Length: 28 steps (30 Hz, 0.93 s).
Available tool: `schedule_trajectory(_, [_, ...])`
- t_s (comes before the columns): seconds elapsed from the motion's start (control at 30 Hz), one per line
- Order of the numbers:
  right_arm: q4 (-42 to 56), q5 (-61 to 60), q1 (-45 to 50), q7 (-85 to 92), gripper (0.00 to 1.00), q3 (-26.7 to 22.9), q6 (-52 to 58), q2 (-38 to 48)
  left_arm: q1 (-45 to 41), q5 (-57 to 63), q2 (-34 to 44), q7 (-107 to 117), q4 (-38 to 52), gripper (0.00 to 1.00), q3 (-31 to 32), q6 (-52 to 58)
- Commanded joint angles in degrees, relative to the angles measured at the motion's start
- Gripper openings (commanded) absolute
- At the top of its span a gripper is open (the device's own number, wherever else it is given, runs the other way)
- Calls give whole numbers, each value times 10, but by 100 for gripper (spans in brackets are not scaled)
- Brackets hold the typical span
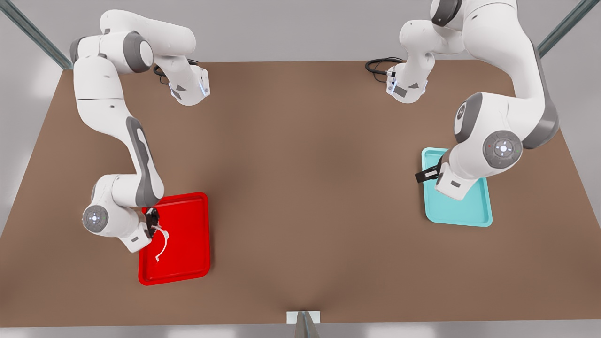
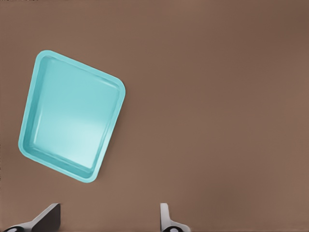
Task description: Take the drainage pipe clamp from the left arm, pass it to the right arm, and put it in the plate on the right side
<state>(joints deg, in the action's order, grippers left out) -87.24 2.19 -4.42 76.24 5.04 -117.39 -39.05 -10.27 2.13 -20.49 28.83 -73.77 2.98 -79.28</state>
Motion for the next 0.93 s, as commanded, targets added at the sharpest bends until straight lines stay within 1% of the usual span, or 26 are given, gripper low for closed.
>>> schedule_trajectory(0.0, [-4,5,0,88,21,1,14,-3,-1,5,0,-115,0,100,0,6])
schedule_trajectory(0.03, [-3,1,1,87,21,1,14,-9,0,5,0,-115,0,100,0,6])
schedule_trajectory(0.07, [-2,1,1,87,29,1,14,-10,0,5,0,-115,0,100,0,6])
schedule_trajectory(0.1, [0,0,-2,88,100,1,14,-14,0,5,0,-115,0,100,0,6])
schedule_trajectory(0.3, [6,-1,-2,92,100,1,14,-13,1,9,0,-116,0,100,0,6])
schedule_trajectory(0.37, [26,-2,-1,86,100,4,22,-10,1,9,0,-117,0,100,0,6])
schedule_trajectory(0.4, [51,-26,1,81,100,5,46,-8,1,9,0,-117,0,100,0,7])
schedule_trajectory(0.43, [104,-25,8,42,100,5,122,-7,2,9,0,-117,0,100,0,7])
schedule_trajectory(0.47, [147,-25,22,-47,100,1,203,-4,2,9,0,-117,0,100,0,7])
schedule_trajectory(0.5, [163,-13,29,-253,100,-3,281,12,3,10,0,-117,1,100,0,7])
schedule_trajectory(0.53, [173,17,55,-439,100,-3,329,34,3,9,0,-116,0,100,0,7])
schedule_trajectory(0.57, [179,46,79,-678,100,-3,397,79,3,9,0,-116,0,100,0,7])
schedule_trajectory(0.6, [185,50,90,-733,100,-1,457,124,3,9,0,-117,1,100,0,7])
schedule_trajectory(0.67, [161,41,86,-730,100,2,476,212,3,9,0,-117,0,100,0,7])
schedule_trajectory(0.7, [151,36,83,-736,100,1,482,239,3,9,0,-117,0,100,0,7])
schedule_trajectory(0.77, [101,-17,49,-765,100,-5,472,282,3,9,0,-117,0,100,0,7])
schedule_trajectory(0.9, [93,-16,49,-787,100,-10,475,290,3,9,0,-117,0,100,0,7])
